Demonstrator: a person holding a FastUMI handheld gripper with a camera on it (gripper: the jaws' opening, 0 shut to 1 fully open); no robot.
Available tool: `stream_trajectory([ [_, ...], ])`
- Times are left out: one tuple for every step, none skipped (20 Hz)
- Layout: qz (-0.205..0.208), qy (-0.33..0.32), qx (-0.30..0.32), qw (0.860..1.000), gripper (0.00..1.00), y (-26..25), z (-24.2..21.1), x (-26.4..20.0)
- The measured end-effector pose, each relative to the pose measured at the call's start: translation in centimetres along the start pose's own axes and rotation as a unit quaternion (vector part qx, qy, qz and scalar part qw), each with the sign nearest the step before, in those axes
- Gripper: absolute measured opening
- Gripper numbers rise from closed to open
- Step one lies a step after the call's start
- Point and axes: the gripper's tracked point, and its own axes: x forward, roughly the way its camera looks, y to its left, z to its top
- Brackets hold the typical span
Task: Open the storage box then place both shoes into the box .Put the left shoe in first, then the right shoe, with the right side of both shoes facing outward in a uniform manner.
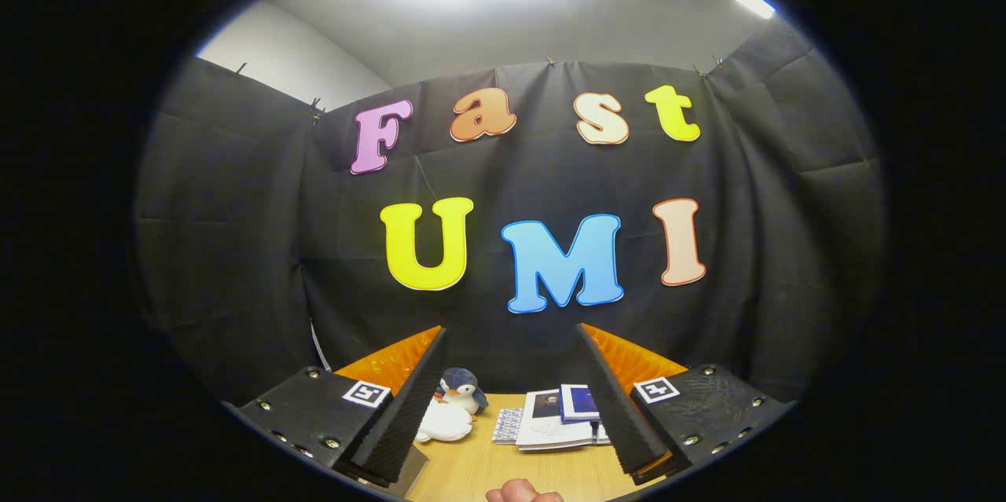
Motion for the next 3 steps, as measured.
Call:
stream_trajectory([
  [0.001, 0.001, 0.001, 1.000, 0.97, 0.17, 0.01, -0.11],
  [0.003, 0.002, 0.004, 1.000, 0.97, 0.21, 0.09, -0.20],
  [0.005, 0.000, 0.009, 1.000, 0.97, 0.13, 0.19, -0.34],
])
